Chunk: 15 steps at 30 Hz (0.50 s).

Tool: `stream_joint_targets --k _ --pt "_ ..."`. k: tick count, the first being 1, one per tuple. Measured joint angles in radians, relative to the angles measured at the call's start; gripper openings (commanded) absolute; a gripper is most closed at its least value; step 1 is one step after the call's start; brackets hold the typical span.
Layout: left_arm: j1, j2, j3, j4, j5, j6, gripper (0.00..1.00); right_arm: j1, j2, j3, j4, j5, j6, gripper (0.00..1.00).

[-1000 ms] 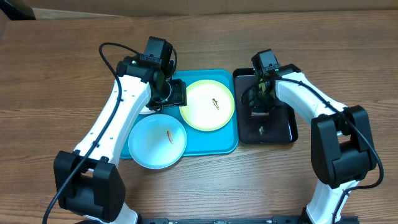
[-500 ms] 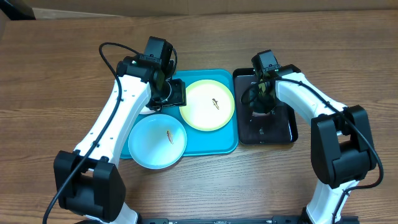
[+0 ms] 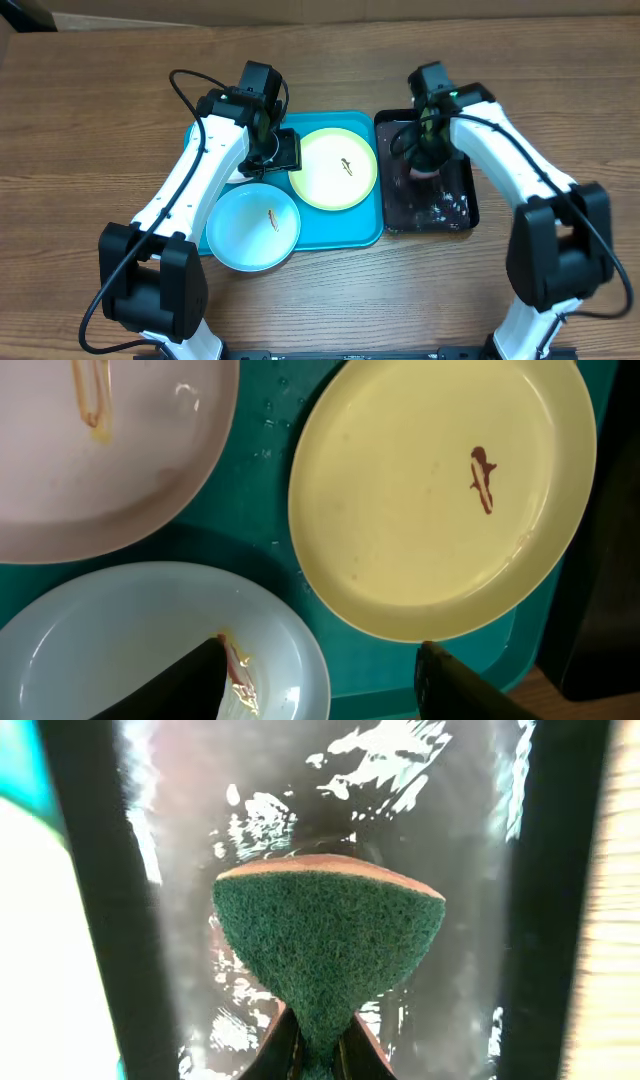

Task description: Clean dirty plates on tray and stack at the side

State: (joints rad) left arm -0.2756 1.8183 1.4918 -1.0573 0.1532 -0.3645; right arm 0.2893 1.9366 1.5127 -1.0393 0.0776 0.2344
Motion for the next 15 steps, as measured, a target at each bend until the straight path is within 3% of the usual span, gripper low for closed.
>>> stream_joint_targets --k 12,15 --pt "0.0 0.004 0.0 0.022 -0.017 -0.004 0.57 0.0 -0.086 0.025 -0.059 0.0 -0.019 0.04" --pt "0.0 0.023 0.0 0.03 -0.017 -0.004 0.58 -0.001 -0.086 0.025 -0.065 0.0 -0.023 0.11"
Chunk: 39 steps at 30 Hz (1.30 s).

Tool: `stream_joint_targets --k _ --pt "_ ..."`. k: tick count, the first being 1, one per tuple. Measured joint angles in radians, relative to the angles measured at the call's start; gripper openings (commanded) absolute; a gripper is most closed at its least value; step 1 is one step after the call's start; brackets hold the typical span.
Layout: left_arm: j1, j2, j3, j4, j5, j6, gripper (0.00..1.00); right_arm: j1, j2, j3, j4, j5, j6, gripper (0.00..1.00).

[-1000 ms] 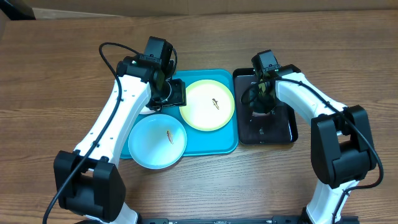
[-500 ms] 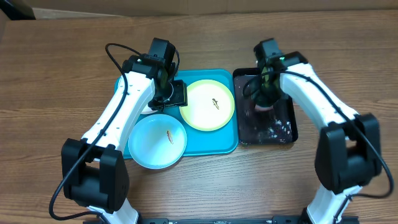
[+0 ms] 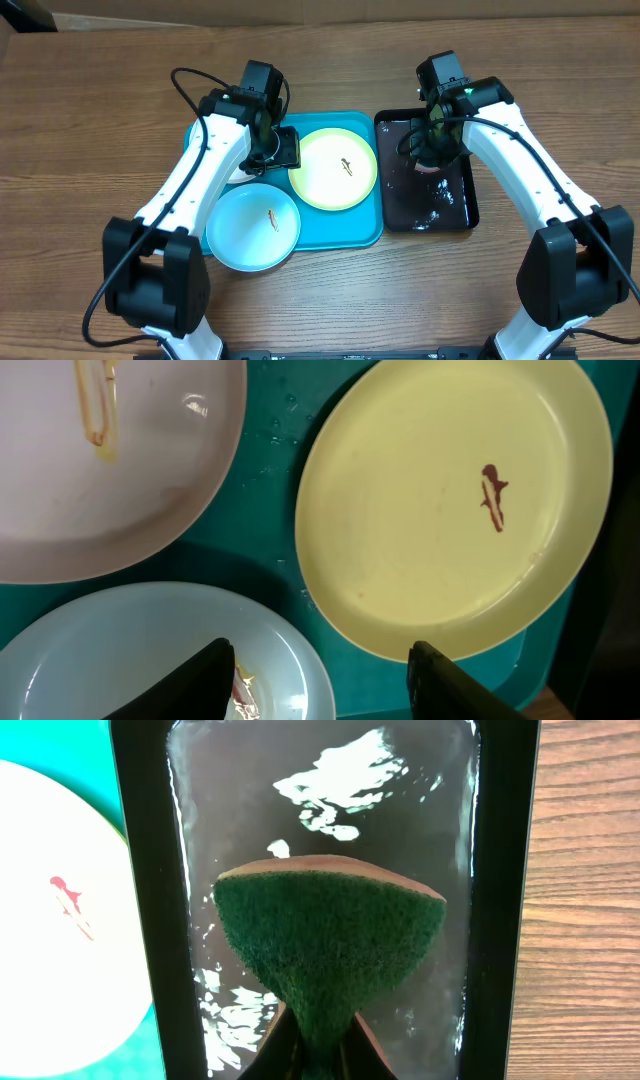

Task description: Clean dirty plates on tray and stack at the side

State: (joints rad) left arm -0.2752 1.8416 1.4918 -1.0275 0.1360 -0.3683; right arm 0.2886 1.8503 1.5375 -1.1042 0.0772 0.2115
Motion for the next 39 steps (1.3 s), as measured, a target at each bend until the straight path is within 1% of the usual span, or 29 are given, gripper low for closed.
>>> stream_joint_targets --k 1,2,3,4,6,7,8,9,11,16,17,22,27,28,30,31,33,36,39 --pt "0.0 0.011 0.0 0.003 0.0 0.0 0.59 0.0 0.0 0.0 0.0 0.0 -0.003 0.15" --pt "0.0 0.023 0.0 0.006 -0.001 0.0 0.6 0.0 0.0 0.0 -0.002 0.0 -0.002 0.12" --pt "0.0 0.035 0.0 0.01 -0.002 0.0 0.59 0.0 0.0 0.0 -0.004 0.001 -0.005 0.04" --pt "0.0 0.047 0.0 0.014 -0.002 0.0 0.56 0.0 0.0 0.0 -0.006 0.0 -0.004 0.04" --pt "0.0 0.067 0.0 0.018 -0.002 -0.003 0.4 0.0 0.0 0.0 -0.006 -0.003 -0.003 0.04" --pt "0.0 0.072 0.0 0.019 -0.003 -0.006 0.35 0.0 0.0 0.0 -0.007 -0.004 -0.003 0.04" --pt "0.0 0.074 -0.001 0.022 -0.003 -0.01 0.31 0.0 0.0 0.0 -0.008 -0.004 -0.004 0.04" --pt "0.0 0.075 -0.001 0.024 -0.004 -0.016 0.29 0.0 0.0 0.0 -0.01 -0.003 -0.005 0.04" --pt "-0.002 0.075 -0.001 0.033 -0.006 -0.019 0.29 0.0 0.0 0.0 -0.014 -0.004 -0.005 0.04" --pt "-0.02 0.08 -0.001 0.043 -0.007 -0.019 0.42 0.0 0.0 0.0 -0.02 -0.004 -0.006 0.04" --pt "-0.024 0.086 -0.001 0.051 -0.006 -0.021 0.43 0.0 0.0 0.0 -0.024 -0.004 -0.006 0.04" --pt "-0.033 0.158 -0.001 0.101 -0.01 -0.022 0.4 0.0 0.0 0.0 -0.034 -0.01 -0.005 0.04" --pt "-0.031 0.191 -0.001 0.109 -0.022 -0.022 0.4 0.0 0.0 0.0 -0.034 -0.01 -0.005 0.04" --pt "-0.031 0.191 -0.001 0.109 -0.026 -0.022 0.38 0.0 0.0 0.0 -0.034 -0.011 -0.005 0.04" --pt "-0.031 0.191 -0.001 0.109 -0.034 -0.023 0.29 0.0 0.0 0.0 -0.035 -0.011 -0.005 0.04" --pt "-0.03 0.191 -0.001 0.109 -0.036 -0.024 0.27 0.0 0.0 0.0 -0.034 -0.01 -0.005 0.04" --pt "-0.03 0.191 -0.001 0.109 -0.043 -0.022 0.27 0.0 0.0 0.0 -0.034 -0.011 -0.005 0.04" --pt "-0.03 0.191 -0.001 0.109 -0.044 -0.021 0.34 0.0 0.0 0.0 -0.034 -0.011 -0.005 0.04" --pt "-0.031 0.191 -0.001 0.108 -0.048 -0.022 0.32 0.0 0.0 0.0 -0.035 -0.011 -0.005 0.04"
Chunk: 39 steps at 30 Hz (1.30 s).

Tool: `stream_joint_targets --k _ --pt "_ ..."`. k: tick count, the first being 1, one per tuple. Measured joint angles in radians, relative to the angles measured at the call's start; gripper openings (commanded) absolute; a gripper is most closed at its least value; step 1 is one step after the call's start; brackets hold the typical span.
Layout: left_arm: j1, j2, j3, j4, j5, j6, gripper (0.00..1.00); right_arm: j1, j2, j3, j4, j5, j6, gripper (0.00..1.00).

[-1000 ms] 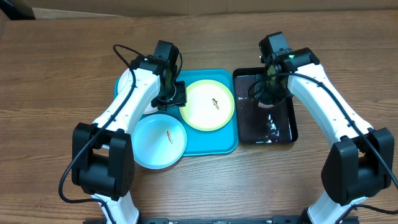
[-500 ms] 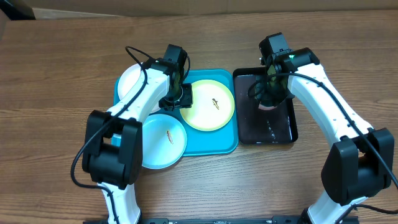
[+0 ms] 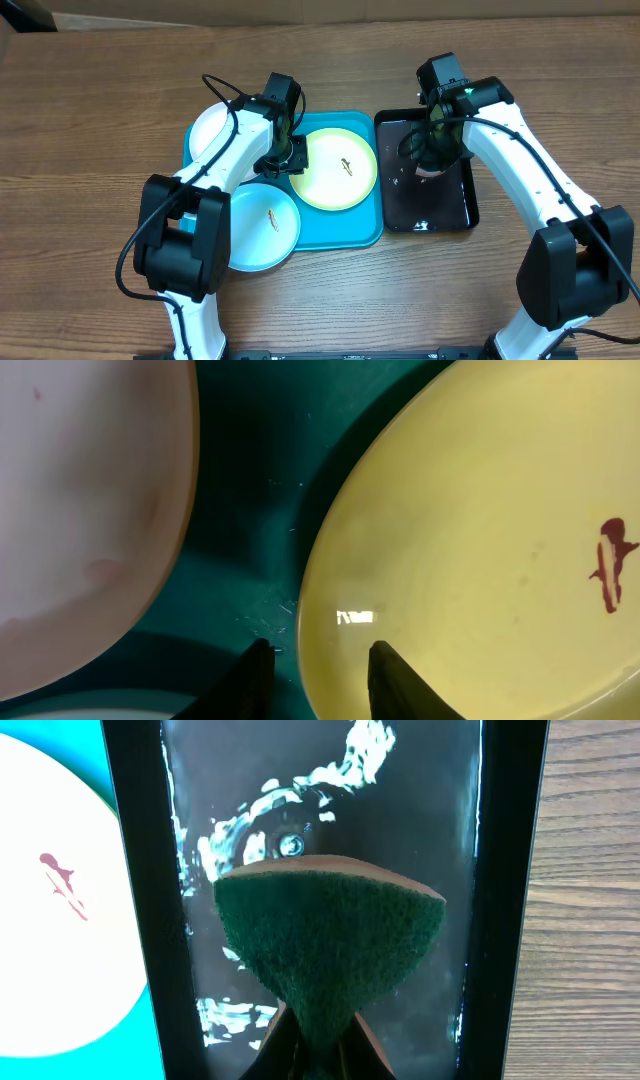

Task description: Clean dirty plates on tray and stack at the side

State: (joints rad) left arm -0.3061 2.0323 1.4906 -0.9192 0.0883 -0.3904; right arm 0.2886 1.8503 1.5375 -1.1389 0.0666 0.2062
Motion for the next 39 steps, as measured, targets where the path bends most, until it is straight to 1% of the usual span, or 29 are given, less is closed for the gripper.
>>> stream_joint_targets --k 2,9,12,16,18,22,23,24,34,39 --pt "-0.002 0.0 0.0 0.0 -0.006 0.0 0.28 0.0 0.0 0.0 -0.001 0.0 0.0 0.04" --pt "-0.002 0.001 0.0 -0.009 -0.041 0.0 0.28 0.0 0.0 0.0 -0.005 0.0 0.0 0.04" --pt "-0.002 0.001 0.0 -0.011 -0.047 0.0 0.26 0.0 0.0 0.0 -0.005 0.0 0.0 0.04" --pt "-0.002 0.001 -0.012 0.007 -0.049 0.0 0.27 0.0 0.0 0.0 -0.006 0.0 0.0 0.04" --pt "-0.003 0.001 -0.032 0.028 -0.051 0.0 0.2 0.0 0.0 0.0 -0.005 0.0 0.0 0.04" --pt "-0.007 0.003 -0.049 0.035 -0.052 0.0 0.11 0.0 0.0 0.0 -0.005 0.0 0.0 0.04" --pt "-0.008 0.003 -0.049 0.039 -0.053 0.0 0.07 0.0 0.0 0.0 -0.005 0.0 0.0 0.04" --pt "-0.009 0.003 -0.049 0.042 -0.053 0.0 0.04 0.0 0.0 0.0 -0.005 0.0 0.0 0.04" --pt "-0.008 0.003 -0.049 0.047 -0.051 0.0 0.04 0.0 0.0 0.0 -0.024 -0.001 0.0 0.04" --pt "-0.008 0.003 -0.049 0.053 -0.048 0.0 0.04 0.002 0.0 0.0 -0.017 -0.034 -0.017 0.04"
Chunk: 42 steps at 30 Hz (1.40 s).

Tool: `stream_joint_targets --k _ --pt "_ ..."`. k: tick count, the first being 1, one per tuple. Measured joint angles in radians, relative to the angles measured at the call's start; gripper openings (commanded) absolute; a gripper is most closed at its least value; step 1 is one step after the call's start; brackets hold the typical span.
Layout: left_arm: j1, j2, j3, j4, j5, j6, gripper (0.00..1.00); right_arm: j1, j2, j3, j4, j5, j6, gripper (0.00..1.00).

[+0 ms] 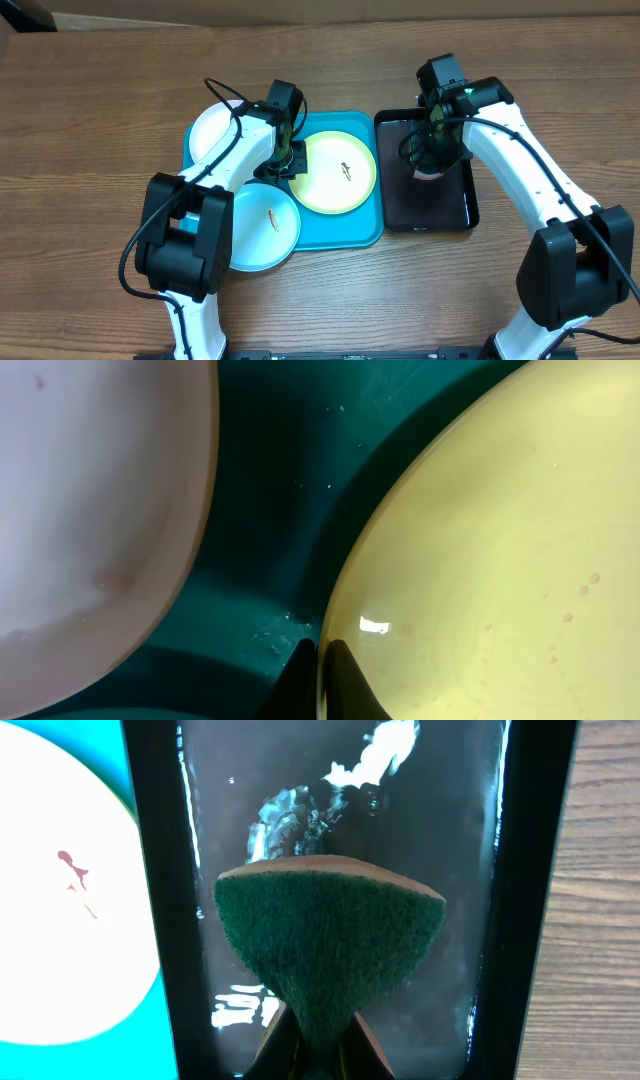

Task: Clean dirty plates on tray and stack at the side
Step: 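Scrub the yellow plate with the sponge in the right gripper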

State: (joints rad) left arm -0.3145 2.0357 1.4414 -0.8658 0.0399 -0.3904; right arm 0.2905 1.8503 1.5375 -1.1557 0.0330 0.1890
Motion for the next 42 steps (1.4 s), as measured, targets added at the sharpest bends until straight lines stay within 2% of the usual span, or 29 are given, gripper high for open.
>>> stream_joint_targets --k 8,20,28,35,42 --pt "0.0 0.0 0.0 0.022 0.016 -0.001 0.04 -0.001 0.0 0.0 0.049 0.008 0.039 0.04" --pt "0.008 0.0 0.0 0.026 0.038 -0.001 0.04 -0.002 0.0 -0.013 0.022 0.059 0.068 0.04" --pt "0.008 0.0 0.0 0.028 0.042 -0.001 0.04 -0.001 0.0 -0.013 0.043 -0.029 0.064 0.04" --pt "0.008 0.0 0.0 0.029 0.043 -0.01 0.04 0.01 0.0 0.084 0.069 -0.247 -0.002 0.04" --pt "0.008 0.0 0.0 0.03 0.043 -0.039 0.04 0.126 0.0 0.102 0.154 -0.275 -0.034 0.04"
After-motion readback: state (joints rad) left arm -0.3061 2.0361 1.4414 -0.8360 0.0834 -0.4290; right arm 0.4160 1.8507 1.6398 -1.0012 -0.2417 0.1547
